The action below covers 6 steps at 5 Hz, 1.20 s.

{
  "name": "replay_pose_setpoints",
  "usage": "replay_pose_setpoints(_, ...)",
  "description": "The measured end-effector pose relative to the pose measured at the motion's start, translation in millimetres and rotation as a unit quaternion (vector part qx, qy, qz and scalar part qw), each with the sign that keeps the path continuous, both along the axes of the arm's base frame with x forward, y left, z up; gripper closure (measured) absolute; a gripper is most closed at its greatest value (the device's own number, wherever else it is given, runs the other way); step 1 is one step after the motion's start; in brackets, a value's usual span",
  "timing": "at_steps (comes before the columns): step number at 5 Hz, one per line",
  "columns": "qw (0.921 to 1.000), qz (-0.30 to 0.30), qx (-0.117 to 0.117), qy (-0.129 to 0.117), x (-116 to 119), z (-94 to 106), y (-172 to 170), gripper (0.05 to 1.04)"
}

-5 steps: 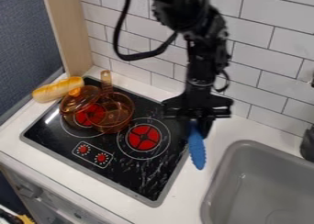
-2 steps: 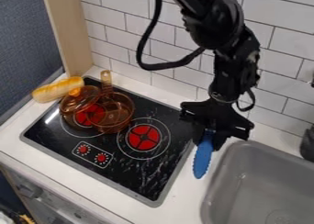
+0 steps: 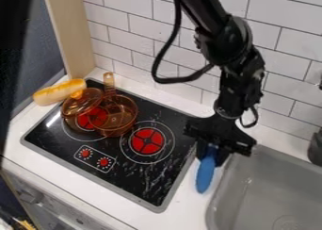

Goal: Removed the blue fork from the burner

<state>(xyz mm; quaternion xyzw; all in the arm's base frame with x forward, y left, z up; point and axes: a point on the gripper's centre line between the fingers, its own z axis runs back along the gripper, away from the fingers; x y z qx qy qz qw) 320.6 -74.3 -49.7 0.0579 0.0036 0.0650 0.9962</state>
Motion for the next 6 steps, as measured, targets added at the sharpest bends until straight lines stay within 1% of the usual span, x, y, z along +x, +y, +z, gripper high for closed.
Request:
replay_pose_setpoints(1, 1.0, -0.006, 0.001, 0.007, 3, -6.3, -1, 0.744)
replay_pose_setpoints(2, 1.0, -0.003, 0.002, 0.003, 3, -7.3, -1, 0.679)
replay_pose_setpoints(3, 0.9999, 0.012, 0.007, 0.005, 2, -7.3, 1, 0.369)
replay_pose_setpoints(4, 0.9997, 0.022, 0.012, 0.004, -2, -5.7, 4, 0.112)
replay_pose_setpoints(5, 0.9996, 0.024, 0.005, -0.013, -3, 8.7, 3, 0.079)
replay_pose_setpoints(6, 0.9977, 0.027, -0.031, -0.054, 0, 36.8, -3, 0.083)
